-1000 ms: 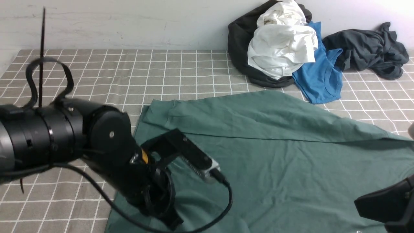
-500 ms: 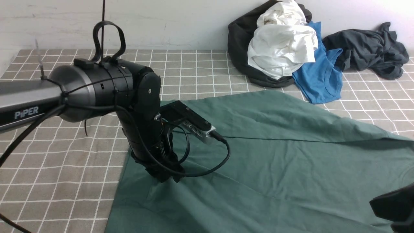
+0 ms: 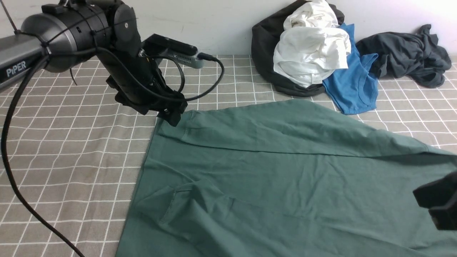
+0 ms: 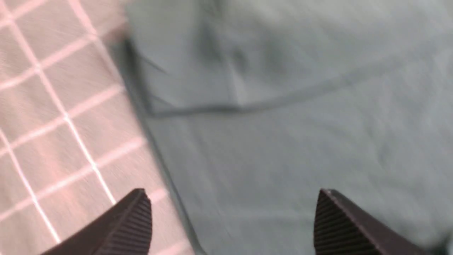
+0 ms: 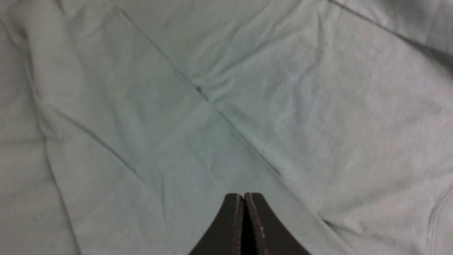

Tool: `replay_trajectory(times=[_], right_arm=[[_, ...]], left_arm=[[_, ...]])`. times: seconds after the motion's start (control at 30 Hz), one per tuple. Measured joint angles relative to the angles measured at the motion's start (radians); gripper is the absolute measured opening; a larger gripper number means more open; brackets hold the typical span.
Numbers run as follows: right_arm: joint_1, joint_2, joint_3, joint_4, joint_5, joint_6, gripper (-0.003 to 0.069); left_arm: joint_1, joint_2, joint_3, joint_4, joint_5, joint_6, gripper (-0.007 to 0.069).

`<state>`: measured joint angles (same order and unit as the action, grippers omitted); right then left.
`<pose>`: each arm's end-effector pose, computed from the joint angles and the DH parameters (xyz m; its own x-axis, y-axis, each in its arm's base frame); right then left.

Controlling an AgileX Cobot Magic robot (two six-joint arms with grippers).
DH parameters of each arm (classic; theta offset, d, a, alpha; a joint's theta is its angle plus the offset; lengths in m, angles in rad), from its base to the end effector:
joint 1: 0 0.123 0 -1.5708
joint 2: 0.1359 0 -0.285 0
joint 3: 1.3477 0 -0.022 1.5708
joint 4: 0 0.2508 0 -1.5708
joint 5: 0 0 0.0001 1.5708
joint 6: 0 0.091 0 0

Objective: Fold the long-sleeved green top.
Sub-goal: Use the left arm to clamp the cuff farthest from it

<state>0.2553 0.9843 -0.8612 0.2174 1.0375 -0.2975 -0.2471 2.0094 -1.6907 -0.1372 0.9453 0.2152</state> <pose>0.1609 0.0595 0.3144 -0.7690 -0.3882 -0.5079 -0.4859 0.8713 0.0697 0.4232 -0.1172 0.2427 -0.8474 0.3512 -0.3982 0.4021 0.9143 -0.0492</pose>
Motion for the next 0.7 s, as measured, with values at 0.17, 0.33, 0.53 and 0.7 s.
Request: replay_trajectory(times=[0.17,0.33,0.53,0.7], right_arm=[[0.000,0.084,-0.016,0.000,-0.008,0.001,-0.0016],[0.000,0.149,-0.016,0.000,-0.008,0.002,-0.0016],[0.000,0.164,-0.017,-0.002,-0.008,0.002,-0.0016],[0.000,0.164,-0.018,-0.003,-0.017,0.002,-0.0016]], left_arm=[[0.017,0.116,-0.058,-0.032,-0.048,-0.005,0.0563],[0.019,0.212,-0.103,-0.040,-0.153,-0.007,0.0563],[0.025,0.262,-0.128,-0.043,-0.213,-0.012,0.0563],[0.027,0.285,-0.134,-0.063,-0.212,-0.015,0.0557]])
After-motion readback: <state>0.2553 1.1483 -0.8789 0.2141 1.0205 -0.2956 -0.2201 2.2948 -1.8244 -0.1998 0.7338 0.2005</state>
